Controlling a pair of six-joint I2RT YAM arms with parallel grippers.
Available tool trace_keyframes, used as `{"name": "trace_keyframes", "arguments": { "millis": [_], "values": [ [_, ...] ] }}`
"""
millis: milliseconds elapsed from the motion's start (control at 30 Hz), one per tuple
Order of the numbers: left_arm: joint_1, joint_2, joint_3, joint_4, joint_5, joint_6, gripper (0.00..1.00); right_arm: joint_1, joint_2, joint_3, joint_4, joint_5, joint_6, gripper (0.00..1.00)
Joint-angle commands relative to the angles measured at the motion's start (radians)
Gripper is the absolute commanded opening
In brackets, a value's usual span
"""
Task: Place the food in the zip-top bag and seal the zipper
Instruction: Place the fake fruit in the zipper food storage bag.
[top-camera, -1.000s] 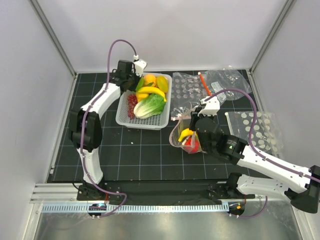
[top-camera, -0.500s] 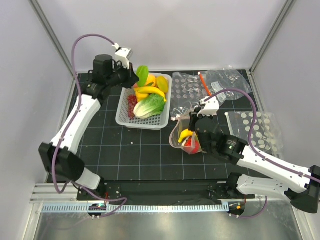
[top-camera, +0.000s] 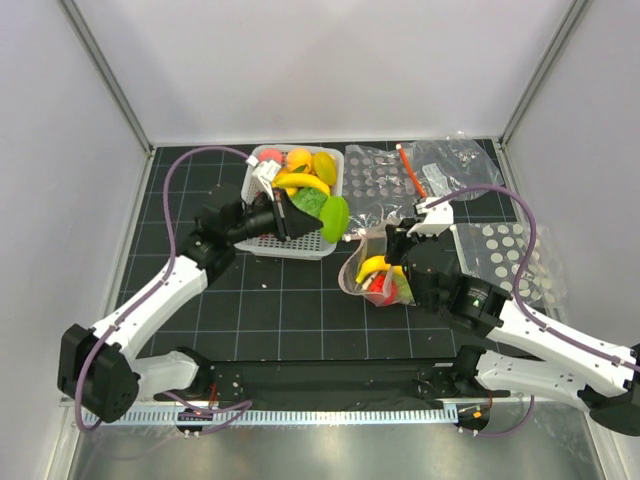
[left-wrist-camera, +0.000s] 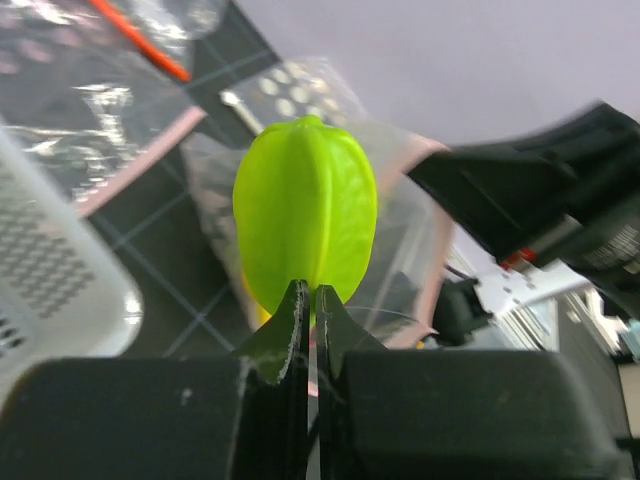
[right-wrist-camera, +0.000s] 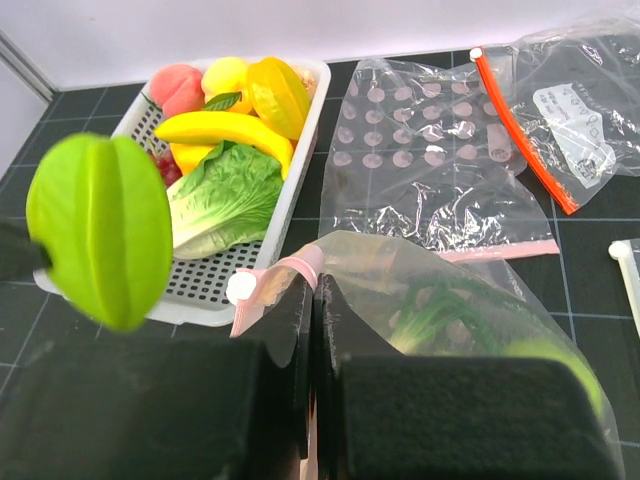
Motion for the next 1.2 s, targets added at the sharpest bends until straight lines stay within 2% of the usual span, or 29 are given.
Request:
{"name": "trace_keyframes", "arguments": {
  "millis": [0, 133, 300, 433, 700, 800, 833, 933, 967, 1033, 1067, 1167],
  "values": [
    [-0.083, -0.075, -0.009, 0.205, -0.002, -0.056, 0.00, -0.004, -0.024, 0.007, 0.087, 0.006, 0.024, 0.01],
    [-0.155, -0.113, -0.037, 0.202, -0.016, -0.033, 0.00, -0.006, -0.010, 0.018, 0.075, 0.008, 0.024, 0.01],
    [-0.208, -0.114, -0.055, 0.148, -0.042, 0.077, 0.00, -0.006, -0.042, 0.007, 0.081, 0.006, 0.030, 0.01],
    [-0.241, -0.060, -0.052, 0.146, 0.001, 0.155, 0.00, -0.007, -0.061, 0.008, 0.075, -0.006, 0.037, 0.01],
    [-0.300, 0.053, -0.006, 0.139, -0.046, 0.211, 0.00, -0.006, -0.116, -0.002, 0.075, -0.025, 0.056, 0.01],
    [-0.346, 0.101, 0.052, 0.087, -0.083, 0.250, 0.00, -0.006, -0.121, -0.011, 0.084, 0.002, 0.057, 0.01],
    [-0.375, 0.110, 0.067, 0.064, -0.133, 0.261, 0.01, -0.006, -0.121, -0.013, 0.085, 0.008, 0.059, 0.01],
    [-0.419, 0.156, 0.134, -0.025, -0.215, 0.267, 0.08, -0.006, -0.119, -0.016, 0.087, 0.025, 0.068, 0.01],
    [-0.426, 0.167, 0.148, -0.042, -0.235, 0.257, 0.14, -0.006, -0.119, -0.018, 0.087, 0.034, 0.070, 0.01],
    [-0.436, 0.176, 0.167, -0.065, -0.284, 0.211, 0.20, -0.006, -0.122, -0.021, 0.087, 0.048, 0.077, 0.01],
    [-0.439, 0.173, 0.167, -0.065, -0.310, 0.196, 0.28, -0.006, -0.124, -0.022, 0.087, 0.055, 0.080, 0.01],
    [-0.458, 0.157, 0.165, -0.067, -0.370, 0.182, 0.38, -0.006, -0.130, -0.028, 0.090, 0.077, 0.087, 0.01]
  ]
}}
